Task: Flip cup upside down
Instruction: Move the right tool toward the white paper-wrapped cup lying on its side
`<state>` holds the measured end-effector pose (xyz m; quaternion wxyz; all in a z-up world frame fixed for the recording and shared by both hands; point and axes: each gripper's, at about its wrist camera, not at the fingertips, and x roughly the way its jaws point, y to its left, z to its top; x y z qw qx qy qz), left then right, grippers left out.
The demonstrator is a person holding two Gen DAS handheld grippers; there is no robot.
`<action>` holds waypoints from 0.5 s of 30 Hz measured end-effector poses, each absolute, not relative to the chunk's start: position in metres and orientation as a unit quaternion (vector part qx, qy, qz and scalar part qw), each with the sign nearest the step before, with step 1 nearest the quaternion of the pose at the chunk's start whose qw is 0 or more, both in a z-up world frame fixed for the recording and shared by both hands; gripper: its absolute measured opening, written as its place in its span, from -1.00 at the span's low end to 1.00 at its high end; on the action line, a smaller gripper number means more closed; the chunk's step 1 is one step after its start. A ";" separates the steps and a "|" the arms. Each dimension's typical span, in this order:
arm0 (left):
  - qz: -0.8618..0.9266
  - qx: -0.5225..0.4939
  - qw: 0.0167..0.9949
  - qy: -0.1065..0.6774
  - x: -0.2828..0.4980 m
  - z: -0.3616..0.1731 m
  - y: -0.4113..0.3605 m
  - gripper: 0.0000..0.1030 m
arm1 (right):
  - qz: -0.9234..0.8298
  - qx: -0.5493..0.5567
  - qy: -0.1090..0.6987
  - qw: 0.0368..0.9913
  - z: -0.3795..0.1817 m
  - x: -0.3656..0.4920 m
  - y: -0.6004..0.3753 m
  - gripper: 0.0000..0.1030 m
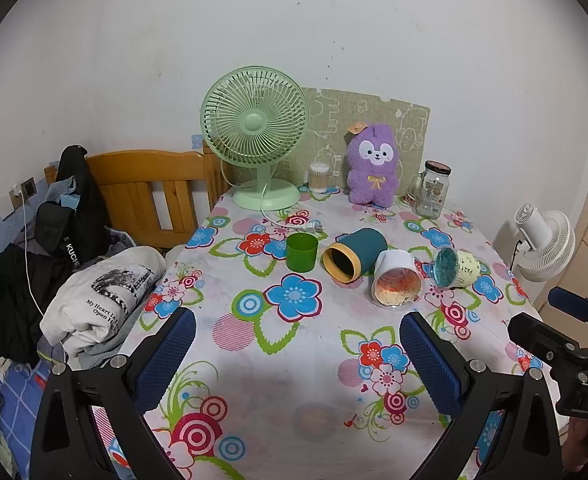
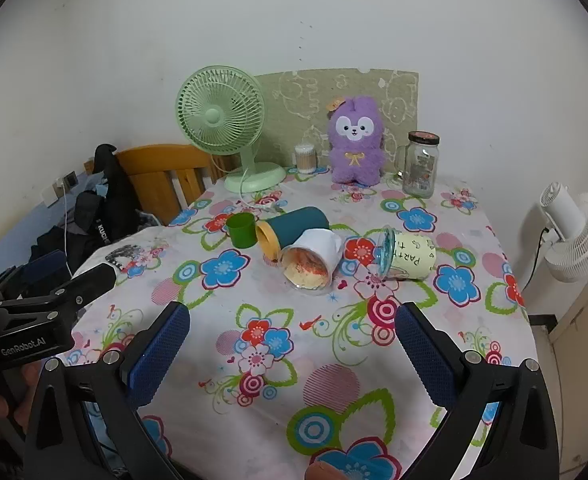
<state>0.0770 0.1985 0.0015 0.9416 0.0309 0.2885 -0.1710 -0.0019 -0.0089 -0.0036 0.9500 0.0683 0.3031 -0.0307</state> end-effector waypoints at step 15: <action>-0.167 0.027 0.941 0.294 0.077 -0.006 0.198 1.00 | -0.037 0.077 0.330 0.940 -0.017 0.008 -0.012 1.00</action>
